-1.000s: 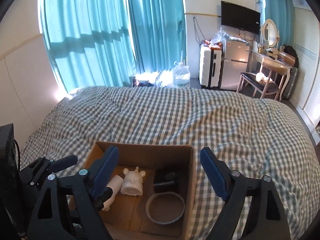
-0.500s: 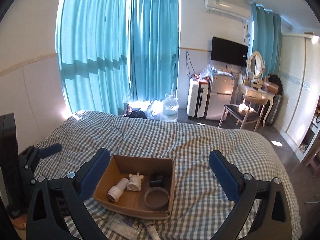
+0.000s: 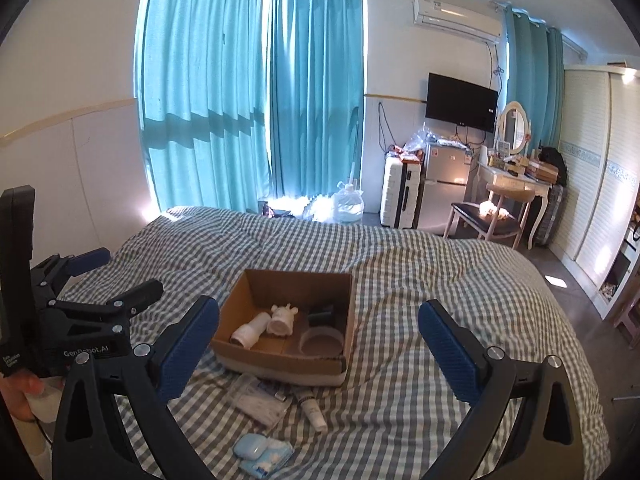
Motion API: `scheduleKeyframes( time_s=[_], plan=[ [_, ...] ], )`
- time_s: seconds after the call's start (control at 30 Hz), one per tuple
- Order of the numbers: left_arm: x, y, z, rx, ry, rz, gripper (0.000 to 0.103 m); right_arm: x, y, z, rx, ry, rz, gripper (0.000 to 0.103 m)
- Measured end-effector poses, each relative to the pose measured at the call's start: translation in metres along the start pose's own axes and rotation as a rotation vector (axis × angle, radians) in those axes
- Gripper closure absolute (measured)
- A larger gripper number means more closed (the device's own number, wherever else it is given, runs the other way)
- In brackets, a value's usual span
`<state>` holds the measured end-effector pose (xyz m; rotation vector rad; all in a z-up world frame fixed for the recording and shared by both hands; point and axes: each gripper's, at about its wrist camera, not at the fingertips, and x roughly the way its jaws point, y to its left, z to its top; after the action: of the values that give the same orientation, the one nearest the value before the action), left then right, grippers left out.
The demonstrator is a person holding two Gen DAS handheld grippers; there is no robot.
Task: Organize objects
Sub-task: 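Withdraw both tools from the box toward the remaining items, then grasp the blue tissue pack with the right gripper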
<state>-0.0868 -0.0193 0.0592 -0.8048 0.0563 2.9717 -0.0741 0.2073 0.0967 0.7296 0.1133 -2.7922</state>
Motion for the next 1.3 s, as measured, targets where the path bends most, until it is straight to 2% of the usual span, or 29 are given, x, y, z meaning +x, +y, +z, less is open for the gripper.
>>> scheduleKeyframes(
  time_s=[0.2, 0.43, 0.73, 1.1, 1.3],
  plan=[
    [0.014, -0.006, -0.050, 0.001, 0.059, 0.000, 0.000, 0.017, 0.002, -0.052, 0.019, 0.059, 0.012, 0.003],
    [0.047, -0.007, -0.104, -0.024, 0.155, 0.005, 0.000, 0.063, 0.005, -0.120, 0.036, 0.213, 0.041, 0.003],
    [0.077, -0.008, -0.152, -0.025, 0.277, -0.005, 0.000, 0.097, 0.013, -0.167, 0.024, 0.308, 0.061, 0.003],
    [0.081, -0.009, -0.165, -0.025, 0.305, -0.014, 0.000, 0.118, 0.027, -0.195, -0.011, 0.403, 0.098, 0.003],
    [0.086, -0.004, -0.165, -0.042, 0.326, 0.000, 0.000, 0.139, 0.053, -0.216, -0.118, 0.500, 0.119, 0.015]
  ],
)
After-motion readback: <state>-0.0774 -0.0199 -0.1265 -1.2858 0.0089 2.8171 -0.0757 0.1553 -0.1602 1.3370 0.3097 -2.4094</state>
